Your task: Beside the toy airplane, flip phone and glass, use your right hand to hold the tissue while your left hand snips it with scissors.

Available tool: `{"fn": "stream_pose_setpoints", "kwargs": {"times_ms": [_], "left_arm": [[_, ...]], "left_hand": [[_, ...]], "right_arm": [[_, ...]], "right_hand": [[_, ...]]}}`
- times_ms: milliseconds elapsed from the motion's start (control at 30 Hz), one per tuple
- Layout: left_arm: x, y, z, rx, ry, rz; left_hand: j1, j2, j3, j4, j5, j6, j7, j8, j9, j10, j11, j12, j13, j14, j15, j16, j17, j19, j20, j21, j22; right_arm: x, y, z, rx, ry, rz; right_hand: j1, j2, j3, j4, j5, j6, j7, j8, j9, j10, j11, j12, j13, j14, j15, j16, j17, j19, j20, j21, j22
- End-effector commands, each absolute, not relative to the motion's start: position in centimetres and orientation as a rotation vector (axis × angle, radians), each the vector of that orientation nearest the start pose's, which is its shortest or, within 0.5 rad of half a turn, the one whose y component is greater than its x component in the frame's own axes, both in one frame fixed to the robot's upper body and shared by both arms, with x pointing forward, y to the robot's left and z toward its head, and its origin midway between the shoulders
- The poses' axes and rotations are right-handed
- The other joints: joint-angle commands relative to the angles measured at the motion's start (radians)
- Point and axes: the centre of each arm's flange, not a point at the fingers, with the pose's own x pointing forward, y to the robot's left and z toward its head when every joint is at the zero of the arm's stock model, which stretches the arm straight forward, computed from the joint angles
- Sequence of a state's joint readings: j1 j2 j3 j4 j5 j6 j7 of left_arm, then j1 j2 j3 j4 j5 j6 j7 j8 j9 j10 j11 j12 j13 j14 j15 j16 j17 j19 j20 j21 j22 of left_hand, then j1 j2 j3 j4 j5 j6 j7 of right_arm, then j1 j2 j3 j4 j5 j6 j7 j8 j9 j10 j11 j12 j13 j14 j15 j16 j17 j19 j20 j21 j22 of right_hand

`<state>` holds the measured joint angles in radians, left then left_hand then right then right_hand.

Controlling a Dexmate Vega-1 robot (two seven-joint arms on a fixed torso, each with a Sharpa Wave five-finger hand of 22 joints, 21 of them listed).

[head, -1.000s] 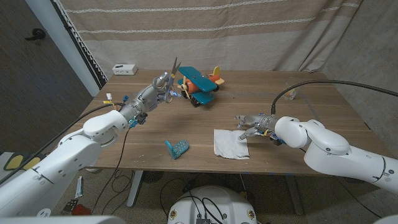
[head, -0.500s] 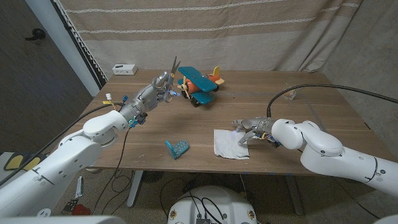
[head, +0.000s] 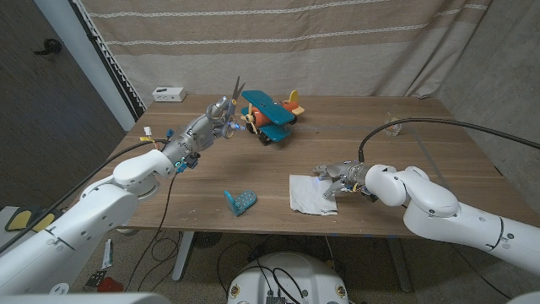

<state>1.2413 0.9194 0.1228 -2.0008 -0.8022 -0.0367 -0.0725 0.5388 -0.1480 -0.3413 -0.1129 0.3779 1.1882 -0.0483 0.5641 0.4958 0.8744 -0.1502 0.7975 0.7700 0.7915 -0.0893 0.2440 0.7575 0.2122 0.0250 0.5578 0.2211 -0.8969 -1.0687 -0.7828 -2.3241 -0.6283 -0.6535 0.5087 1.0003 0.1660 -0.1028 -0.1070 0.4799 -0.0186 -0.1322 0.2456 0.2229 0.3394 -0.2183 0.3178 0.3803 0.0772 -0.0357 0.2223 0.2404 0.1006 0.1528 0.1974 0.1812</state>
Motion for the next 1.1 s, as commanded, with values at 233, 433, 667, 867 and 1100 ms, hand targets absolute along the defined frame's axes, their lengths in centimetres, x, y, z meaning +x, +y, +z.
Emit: {"fn": "stream_pose_setpoints", "kwargs": {"times_ms": [233, 433, 667, 867, 1100], "left_arm": [[51.1, 28.3, 0.5, 0.159, -0.544, -0.468], [51.1, 28.2, 0.5, 0.156, -0.542, -0.465], [51.1, 28.1, 0.2, 0.148, -0.539, -0.46], [51.2, 27.9, 0.0, 0.144, -0.537, -0.455], [51.1, 27.6, 0.0, 0.146, -0.538, -0.45]], "left_hand": [[0.011, 0.0, 0.002, 0.007, 0.004, 0.005, 0.003, -0.001, 0.002, 0.061, -0.062, 0.009, 0.108, 0.011, -0.129, 0.004, 0.004, 0.003, 0.006, -0.005, 0.001], [0.012, 0.0, 0.002, 0.007, 0.004, 0.007, 0.001, 0.0, 0.004, 0.061, -0.062, 0.008, 0.105, 0.011, -0.129, 0.004, 0.004, 0.004, 0.005, -0.005, 0.001], [0.014, 0.0, 0.002, 0.007, 0.005, 0.005, 0.001, -0.002, 0.004, 0.059, -0.062, 0.007, 0.105, 0.011, -0.129, 0.003, 0.005, 0.004, 0.005, -0.006, 0.002], [0.015, 0.0, 0.002, 0.007, 0.005, 0.004, 0.002, -0.002, 0.005, 0.062, -0.062, 0.009, 0.106, 0.011, -0.129, 0.003, 0.006, 0.005, 0.004, -0.007, 0.002], [0.014, 0.001, 0.002, 0.009, 0.005, 0.004, 0.0, -0.003, 0.005, 0.061, -0.062, 0.009, 0.105, 0.011, -0.129, 0.004, 0.006, 0.007, 0.004, -0.008, 0.002]], "right_arm": [[49.9, -18.1, -9.6, -1.68, -0.211, 0.303], [50.4, -18.2, -10.1, -1.657, -0.209, 0.295], [50.7, -18.3, -10.6, -1.631, -0.211, 0.314], [50.9, -18.3, -10.9, -1.588, -0.22, 0.321], [50.9, -18.2, -11.7, -1.532, -0.261, 0.312]], "right_hand": [[0.023, 0.004, 0.009, 0.011, -0.005, 0.087, -0.006, 0.033, -0.01, 0.187, 0.0, 0.066, 0.021, 0.076, -0.168, 0.033, -0.009, 0.039, -0.054, 0.015, 0.004], [0.04, 0.008, 0.019, 0.009, -0.003, 0.126, -0.009, 0.044, -0.013, 0.259, -0.001, 0.09, 0.028, 0.109, -0.172, 0.047, -0.008, 0.051, -0.082, 0.018, 0.005], [0.102, 0.018, 0.066, 0.006, 0.001, 0.167, 0.011, 0.038, -0.016, 0.381, 0.002, 0.133, 0.041, 0.315, -0.189, 0.163, 0.054, 0.159, -0.128, 0.065, 0.023], [0.257, -0.006, 0.1, -0.029, -0.003, 0.191, 0.025, -0.01, -0.001, 0.408, 0.008, 0.292, 0.185, 0.617, -0.201, 0.396, 0.272, 0.355, -0.221, 0.256, 0.132], [0.383, 0.011, 0.136, -0.021, -0.017, 0.26, 0.045, -0.013, 0.027, 0.425, 0.013, 0.447, 0.29, 0.859, -0.202, 0.491, 0.408, 0.506, -0.339, 0.478, 0.248]]}}
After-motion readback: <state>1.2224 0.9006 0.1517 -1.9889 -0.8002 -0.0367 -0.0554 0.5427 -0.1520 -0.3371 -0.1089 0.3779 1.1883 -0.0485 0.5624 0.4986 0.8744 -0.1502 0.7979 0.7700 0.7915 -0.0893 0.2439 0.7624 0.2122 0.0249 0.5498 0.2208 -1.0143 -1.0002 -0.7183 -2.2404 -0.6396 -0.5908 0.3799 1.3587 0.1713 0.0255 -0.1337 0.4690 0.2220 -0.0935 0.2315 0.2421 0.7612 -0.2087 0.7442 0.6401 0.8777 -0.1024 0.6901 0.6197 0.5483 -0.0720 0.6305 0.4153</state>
